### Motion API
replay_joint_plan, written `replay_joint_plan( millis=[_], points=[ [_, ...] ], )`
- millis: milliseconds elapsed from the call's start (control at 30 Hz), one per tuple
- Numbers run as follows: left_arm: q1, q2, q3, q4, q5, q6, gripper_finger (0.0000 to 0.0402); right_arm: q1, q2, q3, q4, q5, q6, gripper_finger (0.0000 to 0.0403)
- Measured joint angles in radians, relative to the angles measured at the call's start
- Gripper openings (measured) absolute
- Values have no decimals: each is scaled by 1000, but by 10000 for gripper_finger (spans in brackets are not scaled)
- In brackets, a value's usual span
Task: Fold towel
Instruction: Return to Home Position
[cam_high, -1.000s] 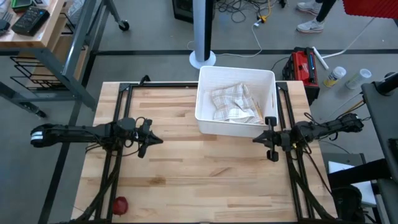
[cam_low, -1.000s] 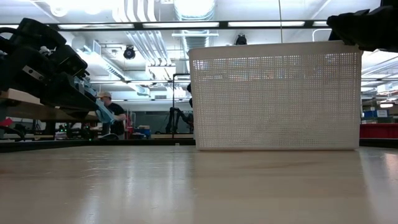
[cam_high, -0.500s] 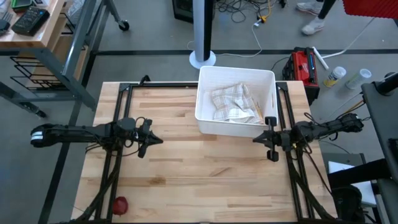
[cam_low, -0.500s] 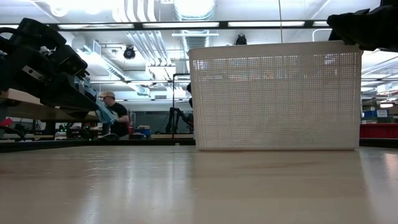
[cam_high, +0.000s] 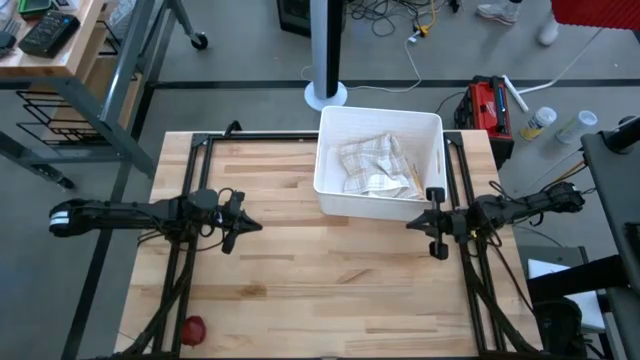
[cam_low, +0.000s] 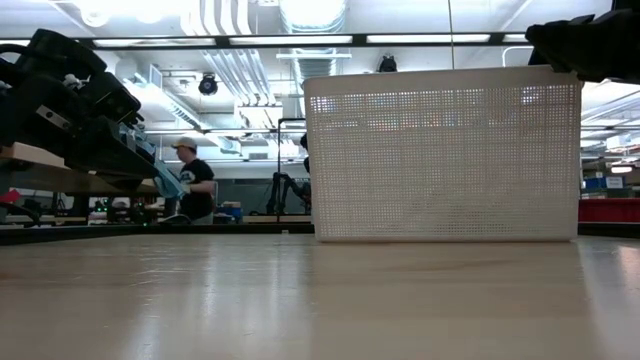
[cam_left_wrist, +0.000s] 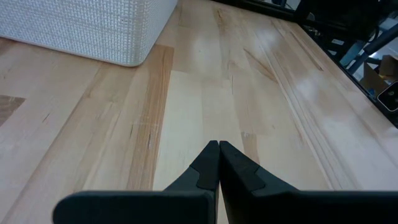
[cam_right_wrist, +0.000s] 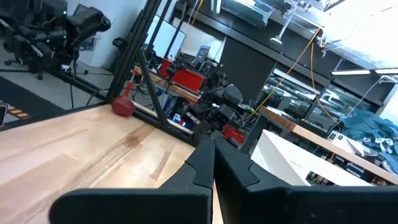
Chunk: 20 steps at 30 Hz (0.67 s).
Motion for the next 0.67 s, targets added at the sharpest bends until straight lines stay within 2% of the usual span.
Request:
replay_joint_plan(
  millis=[667],
  points=[
    [0, 0, 0, 0, 0, 0, 0, 0, 0, 0, -2, 0, -14, 0]
  ],
)
